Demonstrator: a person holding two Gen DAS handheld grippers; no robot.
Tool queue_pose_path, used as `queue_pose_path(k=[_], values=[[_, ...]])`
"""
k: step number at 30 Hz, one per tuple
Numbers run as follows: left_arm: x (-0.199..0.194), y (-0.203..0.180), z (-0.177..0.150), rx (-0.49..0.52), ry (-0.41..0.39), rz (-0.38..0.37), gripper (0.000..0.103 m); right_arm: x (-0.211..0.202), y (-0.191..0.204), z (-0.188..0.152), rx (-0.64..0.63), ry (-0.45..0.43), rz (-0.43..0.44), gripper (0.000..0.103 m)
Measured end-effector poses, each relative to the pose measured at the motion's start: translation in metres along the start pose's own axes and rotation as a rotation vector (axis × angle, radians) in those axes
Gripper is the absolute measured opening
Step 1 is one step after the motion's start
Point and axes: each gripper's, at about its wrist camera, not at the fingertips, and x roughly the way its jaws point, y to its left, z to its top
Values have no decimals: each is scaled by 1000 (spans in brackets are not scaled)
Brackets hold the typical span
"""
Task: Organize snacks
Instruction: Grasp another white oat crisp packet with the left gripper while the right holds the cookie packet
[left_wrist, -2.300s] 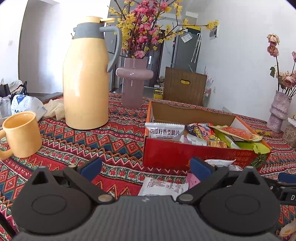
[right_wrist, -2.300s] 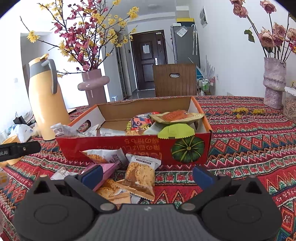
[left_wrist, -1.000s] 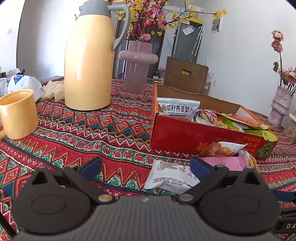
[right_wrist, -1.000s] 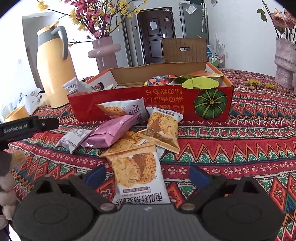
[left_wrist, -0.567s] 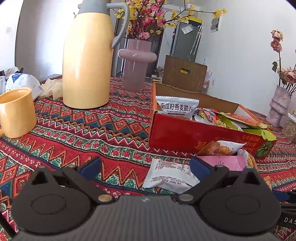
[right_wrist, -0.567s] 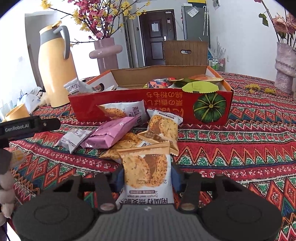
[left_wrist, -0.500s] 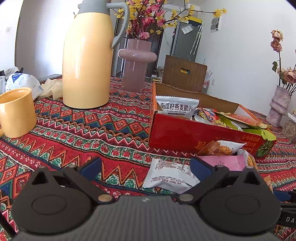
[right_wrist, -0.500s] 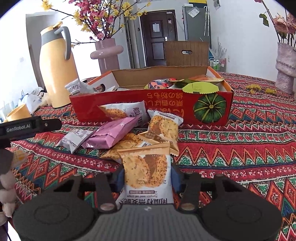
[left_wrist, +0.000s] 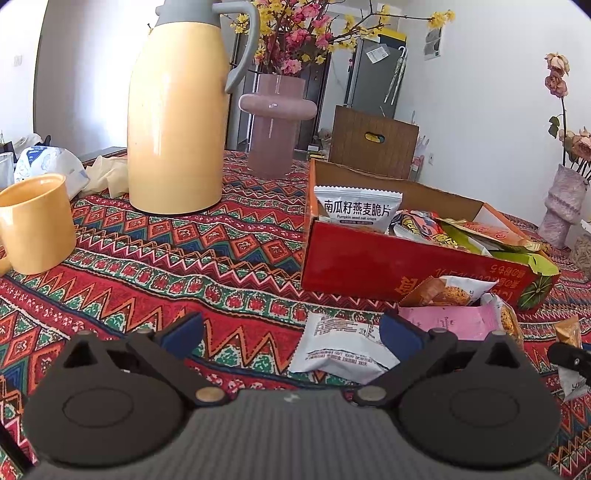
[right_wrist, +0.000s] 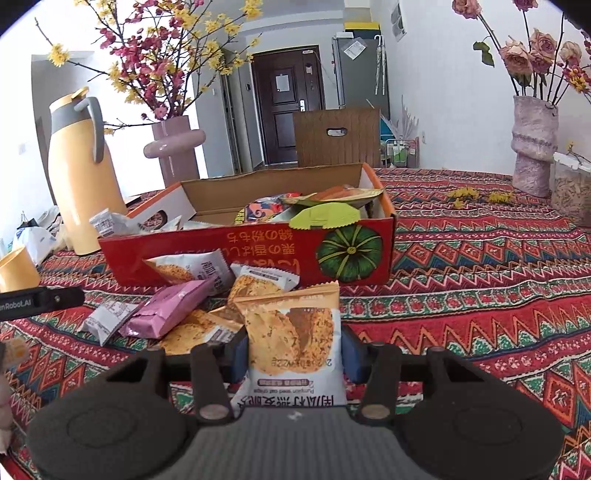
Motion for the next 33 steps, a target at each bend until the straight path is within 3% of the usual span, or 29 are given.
queue_pose_path(k=[7,24,33], values=[[2,-1,0,0,8,15,103,13,-25,9,38,-25,-43,48],[2,-7,19,28,41,39,103,20,-31,0,71,-17,6,48],[26,-14,23,30,160,11,103,19,-33,-1,81,-23,26,49]])
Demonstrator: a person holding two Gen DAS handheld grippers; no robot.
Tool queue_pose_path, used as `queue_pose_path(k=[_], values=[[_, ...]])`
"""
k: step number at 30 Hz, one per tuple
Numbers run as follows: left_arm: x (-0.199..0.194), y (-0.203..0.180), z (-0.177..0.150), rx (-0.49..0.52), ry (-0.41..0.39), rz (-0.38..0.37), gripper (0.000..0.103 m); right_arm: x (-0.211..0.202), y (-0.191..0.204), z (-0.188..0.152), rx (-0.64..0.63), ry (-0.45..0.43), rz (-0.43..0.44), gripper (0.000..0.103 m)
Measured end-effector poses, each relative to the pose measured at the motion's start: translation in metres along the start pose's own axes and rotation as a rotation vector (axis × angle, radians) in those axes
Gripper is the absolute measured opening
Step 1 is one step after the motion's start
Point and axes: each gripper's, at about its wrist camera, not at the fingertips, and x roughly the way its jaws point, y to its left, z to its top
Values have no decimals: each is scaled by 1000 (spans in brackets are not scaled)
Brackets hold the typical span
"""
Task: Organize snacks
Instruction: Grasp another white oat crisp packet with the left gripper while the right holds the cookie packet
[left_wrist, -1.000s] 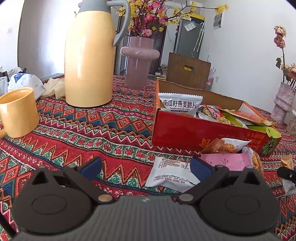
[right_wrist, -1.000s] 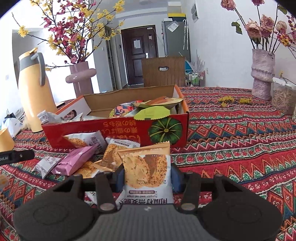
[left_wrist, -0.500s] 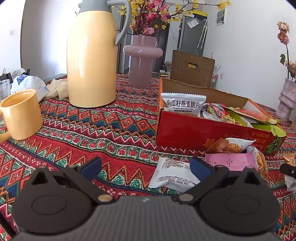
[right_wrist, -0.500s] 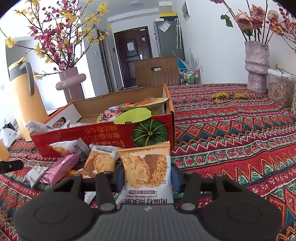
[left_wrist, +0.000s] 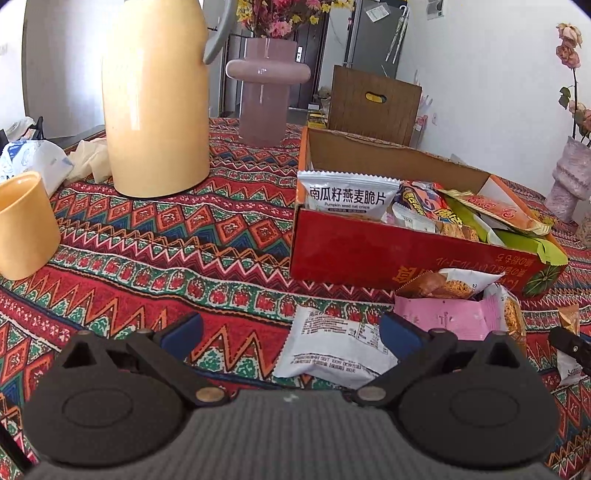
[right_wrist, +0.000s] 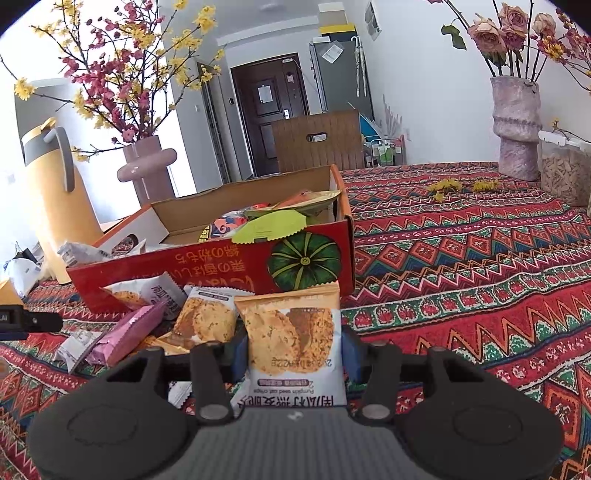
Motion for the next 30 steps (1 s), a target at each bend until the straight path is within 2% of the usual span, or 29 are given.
queue_pose_path(k=[3,7,9,13,15,16,18,20,27,30], values=[[9,-7,1,16,37,-13,103,0,-1,0,5,-1,6,49],[15,-22,-2,84,67,-19,103,-1,-2,0,11,-4,14,49],[20,-27,-4,112,85,-1,103,-1,-2,0,12,-6,18,49],[24,-26,-5,97,86,-6,101,-2,-2,0,15,-10,26,50],[24,-24,-6,87,89,-25,94,-2,-2,0,15,-9,29,50],[25,-24,-6,85,95,-38,85,-2,-2,0,15,-9,31,50],[24,-25,-8,99,84,-33,82,-2,-2,-1,16,-10,33,50],[22,-25,-8,95,76,-31,71,-2,-2,-1,16,-10,34,50],[14,-21,-12,75,55,-46,56,-2,-2,-1,16,-10,33,50],[10,-20,-11,54,44,-43,54,-2,-2,-1,13,-10,32,50]])
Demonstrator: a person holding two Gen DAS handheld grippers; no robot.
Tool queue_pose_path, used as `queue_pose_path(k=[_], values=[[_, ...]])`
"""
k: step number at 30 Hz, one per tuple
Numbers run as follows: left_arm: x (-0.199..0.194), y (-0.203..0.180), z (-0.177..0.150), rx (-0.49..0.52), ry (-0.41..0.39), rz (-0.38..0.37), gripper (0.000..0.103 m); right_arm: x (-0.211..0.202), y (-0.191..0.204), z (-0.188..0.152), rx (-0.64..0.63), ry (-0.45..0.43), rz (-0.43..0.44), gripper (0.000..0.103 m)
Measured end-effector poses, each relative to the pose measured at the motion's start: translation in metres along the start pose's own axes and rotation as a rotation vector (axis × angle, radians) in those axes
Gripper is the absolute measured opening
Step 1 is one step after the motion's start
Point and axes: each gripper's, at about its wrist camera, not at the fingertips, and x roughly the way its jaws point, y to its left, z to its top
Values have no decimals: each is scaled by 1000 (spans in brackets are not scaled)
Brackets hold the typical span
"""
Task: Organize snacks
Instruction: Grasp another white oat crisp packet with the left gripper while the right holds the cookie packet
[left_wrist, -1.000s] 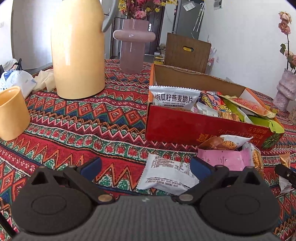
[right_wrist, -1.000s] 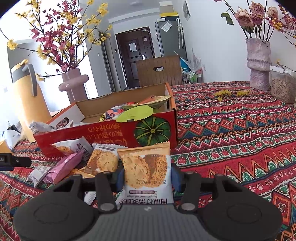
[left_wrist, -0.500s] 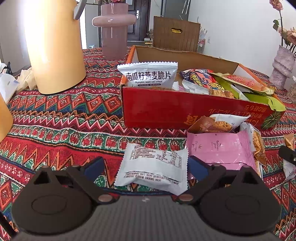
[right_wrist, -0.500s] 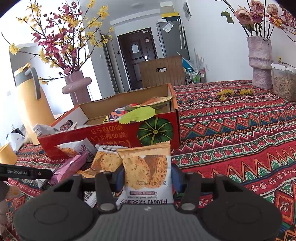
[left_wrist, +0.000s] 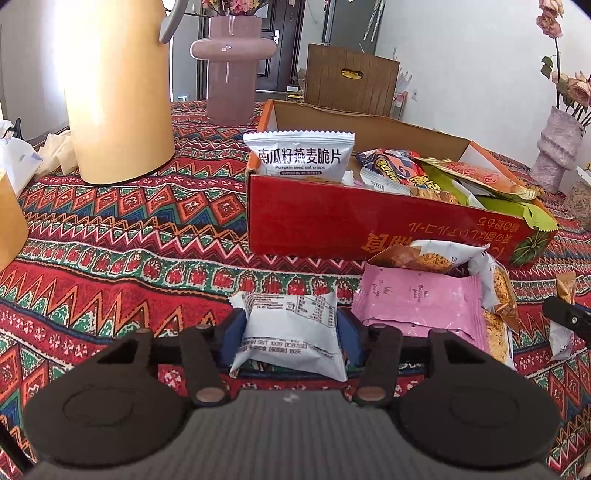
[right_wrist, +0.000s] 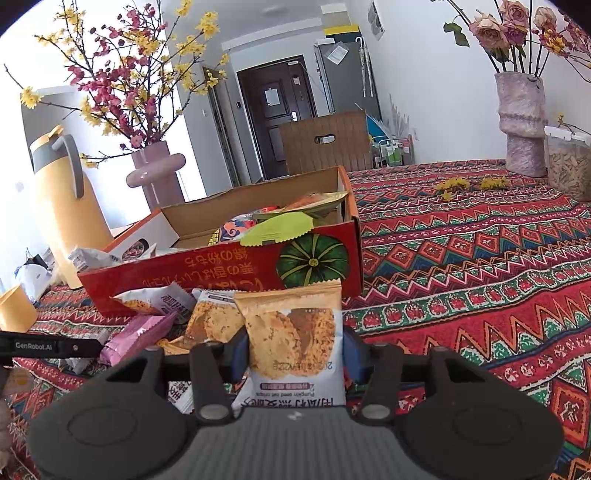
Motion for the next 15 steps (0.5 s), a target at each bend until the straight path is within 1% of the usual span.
queue_pose_path(k=[7,15], values=[[-17,-4,4,14,-57,0,54,-2,4,0,-21,-12,-8,50],[-36,-14,17,29,-130,-20,54,-9,16,5,-74,-27,-2,50]])
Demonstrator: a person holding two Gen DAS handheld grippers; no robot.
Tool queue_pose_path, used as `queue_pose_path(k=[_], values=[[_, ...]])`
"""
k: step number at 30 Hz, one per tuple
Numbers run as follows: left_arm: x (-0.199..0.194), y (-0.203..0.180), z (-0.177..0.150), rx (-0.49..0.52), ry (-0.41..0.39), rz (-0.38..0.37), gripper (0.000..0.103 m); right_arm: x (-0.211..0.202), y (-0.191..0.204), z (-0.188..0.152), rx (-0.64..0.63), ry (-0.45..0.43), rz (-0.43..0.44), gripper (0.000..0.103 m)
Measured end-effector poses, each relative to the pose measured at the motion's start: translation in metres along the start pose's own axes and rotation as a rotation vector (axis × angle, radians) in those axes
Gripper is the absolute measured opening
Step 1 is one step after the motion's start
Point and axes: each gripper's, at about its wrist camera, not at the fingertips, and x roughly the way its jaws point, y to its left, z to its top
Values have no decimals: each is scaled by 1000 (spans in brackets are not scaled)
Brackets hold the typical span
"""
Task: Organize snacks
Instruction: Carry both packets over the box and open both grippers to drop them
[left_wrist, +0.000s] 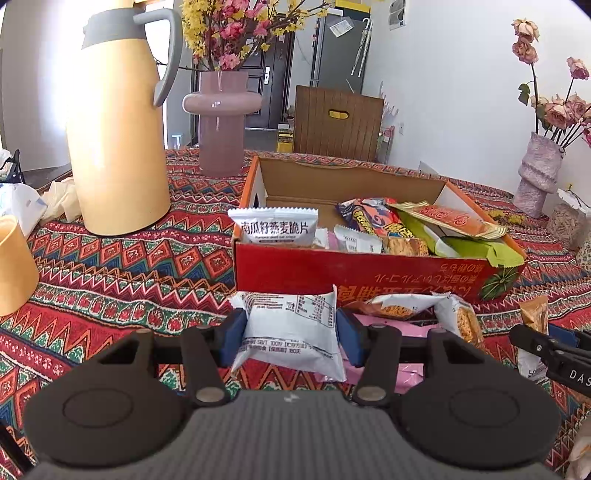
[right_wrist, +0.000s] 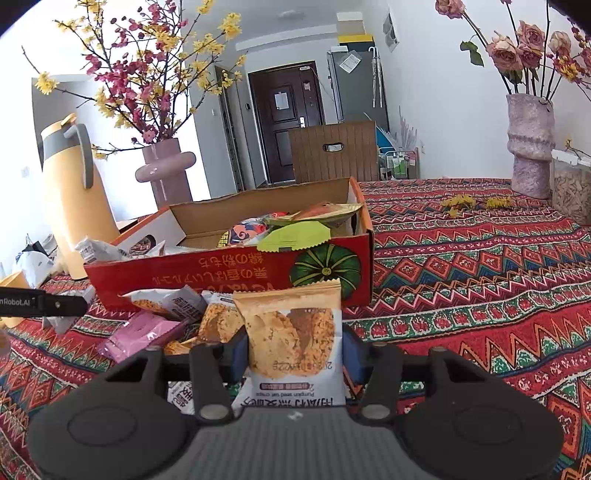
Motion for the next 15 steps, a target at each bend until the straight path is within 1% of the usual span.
queue_pose_path(k=[7,15], values=[[-14,-10,18,25,-70,-10,54,-7,16,22,-48,-52,17,50],[-24,-23,45,55,-157,-4,54,-2,32,55,-97,-107,21,50]])
